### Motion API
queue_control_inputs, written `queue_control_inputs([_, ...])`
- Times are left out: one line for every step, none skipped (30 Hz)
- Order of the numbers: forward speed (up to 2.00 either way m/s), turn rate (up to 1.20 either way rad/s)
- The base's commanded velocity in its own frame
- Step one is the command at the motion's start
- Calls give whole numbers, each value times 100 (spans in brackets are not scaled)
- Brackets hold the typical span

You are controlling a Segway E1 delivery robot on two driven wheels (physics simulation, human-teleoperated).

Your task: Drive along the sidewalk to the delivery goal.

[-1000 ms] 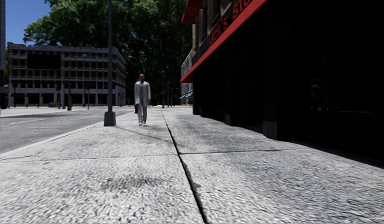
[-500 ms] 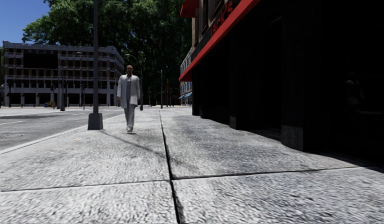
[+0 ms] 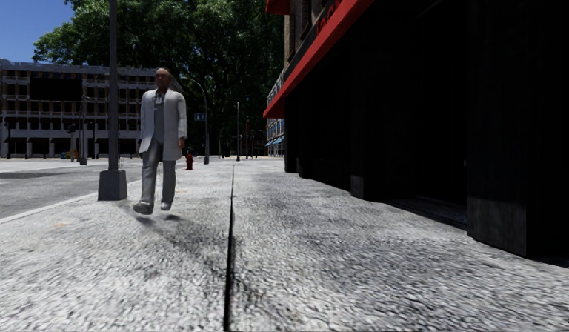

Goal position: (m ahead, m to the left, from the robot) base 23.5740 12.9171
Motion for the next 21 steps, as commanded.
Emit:
queue_control_inputs([200, 0])
queue_control_inputs([200, 0])
queue_control_inputs([200, 0])
queue_control_inputs([200, 0])
queue_control_inputs([200, 0])
queue_control_inputs([200, 0])
queue_control_inputs([200, 0])
queue_control_inputs([200, 4])
queue_control_inputs([200, 13])
queue_control_inputs([200, 19])
queue_control_inputs([200, 22])
queue_control_inputs([200, 22])
queue_control_inputs([200, 22])
queue_control_inputs([200, 23])
queue_control_inputs([200, 23])
queue_control_inputs([200, 23])
queue_control_inputs([200, 23])
queue_control_inputs([200, 23])
queue_control_inputs([200, 24])
queue_control_inputs([200, 24])
queue_control_inputs([200, 26])
